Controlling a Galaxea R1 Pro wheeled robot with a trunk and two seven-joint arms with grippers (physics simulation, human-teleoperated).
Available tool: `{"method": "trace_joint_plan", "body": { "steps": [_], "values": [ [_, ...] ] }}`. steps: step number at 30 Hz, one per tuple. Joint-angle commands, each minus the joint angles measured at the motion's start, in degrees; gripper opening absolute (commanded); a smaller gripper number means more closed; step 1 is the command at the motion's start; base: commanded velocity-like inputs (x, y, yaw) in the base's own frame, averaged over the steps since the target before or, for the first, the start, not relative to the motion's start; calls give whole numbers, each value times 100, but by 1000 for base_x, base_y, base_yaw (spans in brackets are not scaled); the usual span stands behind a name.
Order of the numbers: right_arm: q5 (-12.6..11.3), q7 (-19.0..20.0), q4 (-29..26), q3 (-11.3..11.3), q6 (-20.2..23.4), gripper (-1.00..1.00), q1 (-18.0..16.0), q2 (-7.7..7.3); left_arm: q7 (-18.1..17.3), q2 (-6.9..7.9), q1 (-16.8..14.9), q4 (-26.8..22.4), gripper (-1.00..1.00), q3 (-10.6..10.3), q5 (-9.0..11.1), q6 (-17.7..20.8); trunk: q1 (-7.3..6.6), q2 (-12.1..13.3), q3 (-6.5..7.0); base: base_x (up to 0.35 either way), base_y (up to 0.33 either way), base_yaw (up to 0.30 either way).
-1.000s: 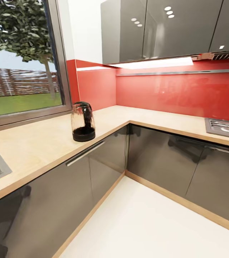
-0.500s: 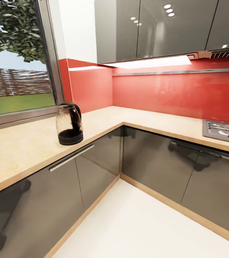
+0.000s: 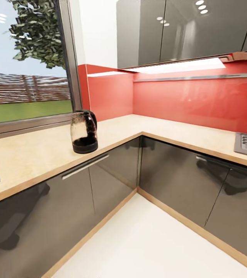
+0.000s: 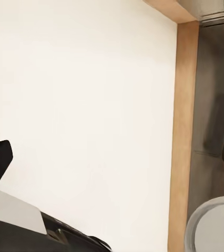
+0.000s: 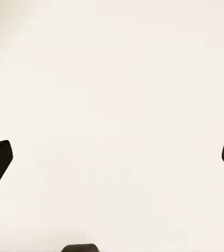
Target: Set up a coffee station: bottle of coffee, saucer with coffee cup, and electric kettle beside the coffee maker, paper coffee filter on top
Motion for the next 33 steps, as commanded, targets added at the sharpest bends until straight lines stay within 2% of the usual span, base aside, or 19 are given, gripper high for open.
{"method": "trace_joint_plan", "body": {
  "steps": [1,14,24,33],
  "values": [
    [-31,27,-3,-6,6,100,3,0,-15,-2,3,-10,100,32,-26,28,-1,-2,-3,-159,-182,44],
    [-28,27,-3,6,6,100,3,2,-15,-3,3,-67,100,29,-26,28,-1,-2,-3,-183,-231,23],
    [-28,20,-3,9,4,100,3,7,-15,-3,3,-70,100,30,-26,28,-1,-2,-3,-40,-82,236],
    [-28,13,-3,14,-2,100,3,9,-14,-3,3,-72,100,29,-26,28,-1,-2,-3,-2,-259,270]
  ]
}}
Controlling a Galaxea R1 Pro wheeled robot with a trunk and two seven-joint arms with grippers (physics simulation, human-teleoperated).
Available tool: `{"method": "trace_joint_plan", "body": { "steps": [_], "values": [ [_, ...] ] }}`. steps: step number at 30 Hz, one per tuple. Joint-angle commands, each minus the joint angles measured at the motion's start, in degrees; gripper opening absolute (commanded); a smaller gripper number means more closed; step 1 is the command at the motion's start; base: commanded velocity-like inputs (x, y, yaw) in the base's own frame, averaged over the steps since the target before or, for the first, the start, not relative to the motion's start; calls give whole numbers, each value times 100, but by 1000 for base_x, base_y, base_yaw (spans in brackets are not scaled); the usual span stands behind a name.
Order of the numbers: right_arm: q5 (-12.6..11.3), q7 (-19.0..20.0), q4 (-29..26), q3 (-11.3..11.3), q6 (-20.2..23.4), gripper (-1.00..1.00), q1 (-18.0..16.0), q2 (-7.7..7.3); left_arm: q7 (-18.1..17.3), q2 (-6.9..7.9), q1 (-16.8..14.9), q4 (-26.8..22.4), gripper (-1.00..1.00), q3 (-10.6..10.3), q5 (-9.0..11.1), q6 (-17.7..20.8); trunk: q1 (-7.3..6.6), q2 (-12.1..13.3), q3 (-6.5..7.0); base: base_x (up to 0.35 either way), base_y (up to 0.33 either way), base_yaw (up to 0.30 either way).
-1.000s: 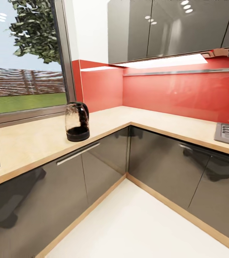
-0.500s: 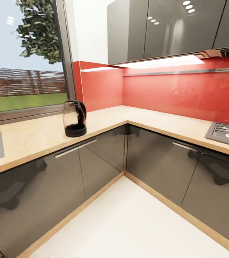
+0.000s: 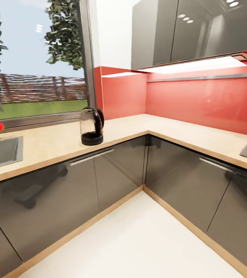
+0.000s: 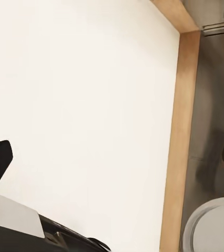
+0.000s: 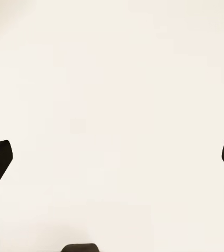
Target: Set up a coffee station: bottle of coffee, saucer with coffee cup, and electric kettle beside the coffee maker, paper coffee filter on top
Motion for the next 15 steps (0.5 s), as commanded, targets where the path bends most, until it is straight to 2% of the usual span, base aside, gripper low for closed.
{"method": "trace_joint_plan", "body": {
  "steps": [1,4,11,15],
  "values": [
    [-36,24,-2,-5,5,100,4,0,-16,0,2,-9,100,28,-18,28,0,-2,-3,0,-301,272],
    [-33,26,-2,1,8,100,4,0,-16,0,2,-9,100,28,-18,28,0,-2,-3,0,-304,239],
    [-21,28,-2,12,10,100,4,11,-16,0,2,-10,100,28,-18,28,0,-2,-3,0,-307,132],
    [-19,23,-2,15,7,100,4,24,-16,0,2,-10,100,29,-18,30,0,-2,-3,0,-160,246]
  ]
}}
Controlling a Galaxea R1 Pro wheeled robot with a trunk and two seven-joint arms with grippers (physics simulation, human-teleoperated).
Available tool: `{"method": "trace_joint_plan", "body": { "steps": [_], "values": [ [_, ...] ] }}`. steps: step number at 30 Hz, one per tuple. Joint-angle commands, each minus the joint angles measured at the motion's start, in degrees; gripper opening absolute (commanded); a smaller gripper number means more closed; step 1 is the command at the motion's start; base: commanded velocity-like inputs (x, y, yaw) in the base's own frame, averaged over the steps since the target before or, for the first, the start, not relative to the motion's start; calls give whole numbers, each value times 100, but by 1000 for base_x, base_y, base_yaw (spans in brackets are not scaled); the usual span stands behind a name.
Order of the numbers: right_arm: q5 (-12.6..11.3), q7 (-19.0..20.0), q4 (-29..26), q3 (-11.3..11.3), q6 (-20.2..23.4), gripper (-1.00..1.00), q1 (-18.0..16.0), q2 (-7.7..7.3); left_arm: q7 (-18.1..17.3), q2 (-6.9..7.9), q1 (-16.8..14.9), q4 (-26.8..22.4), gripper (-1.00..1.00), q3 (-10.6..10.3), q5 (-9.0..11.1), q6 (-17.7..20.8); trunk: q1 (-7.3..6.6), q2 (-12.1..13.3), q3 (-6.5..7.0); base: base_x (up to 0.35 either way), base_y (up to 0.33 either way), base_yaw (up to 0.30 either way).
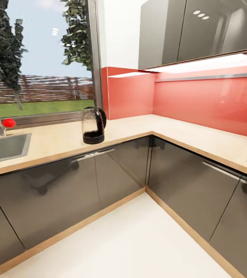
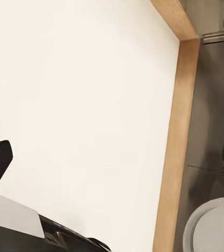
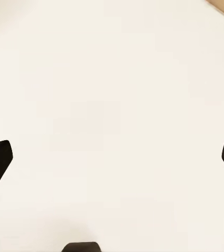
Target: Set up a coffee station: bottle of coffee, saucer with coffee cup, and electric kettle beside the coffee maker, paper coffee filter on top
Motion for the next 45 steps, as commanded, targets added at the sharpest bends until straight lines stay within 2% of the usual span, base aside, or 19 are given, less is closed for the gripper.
{"method": "trace_joint_plan", "body": {
  "steps": [1,6,8,10,12,14,15,17,19,22,23,25,32,38,45],
  "values": [
    [-35,26,-4,-8,9,100,4,1,-14,-1,2,-7,100,26,-15,28,0,-2,-3,0,-73,259],
    [-10,25,-6,-7,7,100,4,22,-14,-1,2,-2,100,30,-15,28,0,-2,-3,0,-33,266],
    [161,22,-5,-9,6,100,4,43,-14,-1,2,-2,100,30,-15,29,0,-2,-3,0,-9,270],
    [597,-56,-5,-17,6,100,4,86,-14,-1,2,-1,100,31,-15,28,0,-2,-3,0,-4,271],
    [865,-247,-8,-21,9,100,4,153,-14,-1,2,0,100,31,-15,28,0,-2,-3,0,-2,271],
    [975,-424,-13,-22,11,100,4,209,-14,-1,2,0,100,31,-15,28,0,-2,-3,0,-1,271],
    [1070,-640,-20,-22,12,100,4,284,-14,-1,2,0,100,32,-15,28,0,-2,-3,0,-1,271],
    [1121,-788,-25,-17,11,100,4,353,-14,-1,2,0,100,32,-15,32,0,-2,-3,0,0,271],
    [1309,-909,-29,83,7,100,4,471,-14,-1,2,0,100,32,-15,33,0,-2,-3,0,0,271],
    [1567,-968,-30,184,6,100,4,508,-14,-1,2,0,100,32,-15,31,0,-2,-3,0,0,272],
    [1715,-1042,-30,223,6,100,4,524,-14,-1,2,0,100,32,-15,29,0,-2,-3,0,0,272],
    [1852,-1209,-30,261,6,100,4,551,-14,-1,2,0,100,32,-15,29,0,-2,-3,0,0,272],
    [1980,-1490,-31,296,5,100,4,639,-14,-1,2,0,100,32,-15,27,0,-2,-3,0,0,272],
    [1999,-1520,-31,304,10,100,4,659,-14,-1,2,-3,100,27,-15,28,0,-2,-3,0,-52,215],
    [2004,-1522,-31,309,12,100,4,661,-14,-1,2,-7,100,23,-15,30,0,-2,-3,0,-246,41]
  ]
}}
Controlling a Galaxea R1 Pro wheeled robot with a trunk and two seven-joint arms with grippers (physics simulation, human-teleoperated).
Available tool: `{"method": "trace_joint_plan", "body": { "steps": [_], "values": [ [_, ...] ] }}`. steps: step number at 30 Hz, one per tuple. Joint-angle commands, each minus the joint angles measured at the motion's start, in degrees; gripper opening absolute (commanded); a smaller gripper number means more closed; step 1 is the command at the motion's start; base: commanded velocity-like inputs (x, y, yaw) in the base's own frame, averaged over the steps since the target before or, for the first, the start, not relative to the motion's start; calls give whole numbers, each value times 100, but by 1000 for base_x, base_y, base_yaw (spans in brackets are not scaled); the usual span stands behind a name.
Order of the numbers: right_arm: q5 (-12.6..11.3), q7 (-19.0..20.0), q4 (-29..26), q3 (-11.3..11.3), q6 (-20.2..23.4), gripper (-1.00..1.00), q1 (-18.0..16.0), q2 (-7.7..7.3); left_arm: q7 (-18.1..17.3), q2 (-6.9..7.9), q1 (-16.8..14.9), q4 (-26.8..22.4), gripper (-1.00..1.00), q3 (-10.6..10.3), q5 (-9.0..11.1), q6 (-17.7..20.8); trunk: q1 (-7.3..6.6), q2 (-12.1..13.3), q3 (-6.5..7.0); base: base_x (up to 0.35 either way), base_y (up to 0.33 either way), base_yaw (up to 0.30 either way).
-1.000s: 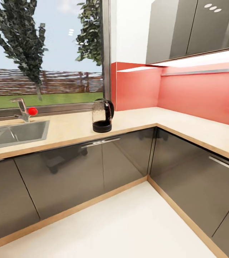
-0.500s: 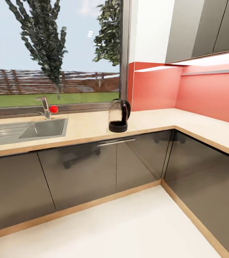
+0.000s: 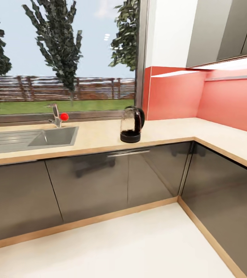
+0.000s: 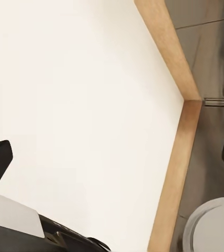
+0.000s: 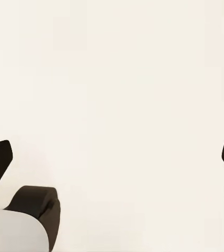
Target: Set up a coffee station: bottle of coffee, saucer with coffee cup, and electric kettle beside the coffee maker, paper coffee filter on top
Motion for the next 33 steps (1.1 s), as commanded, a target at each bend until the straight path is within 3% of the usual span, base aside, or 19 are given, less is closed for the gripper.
{"method": "trace_joint_plan", "body": {
  "steps": [1,15,33],
  "values": [
    [-22,40,-3,-23,-2,100,2,4,-15,-1,4,-11,100,29,-18,29,0,-2,-3,0,-283,23],
    [-15,33,-3,-17,-7,100,2,72,-15,-1,4,-8,100,34,-18,31,0,-2,-3,0,-274,217],
    [-13,22,-3,-1,-4,100,2,98,-15,-1,4,-6,100,38,-18,33,0,-2,-3,0,-45,258]
  ]
}}
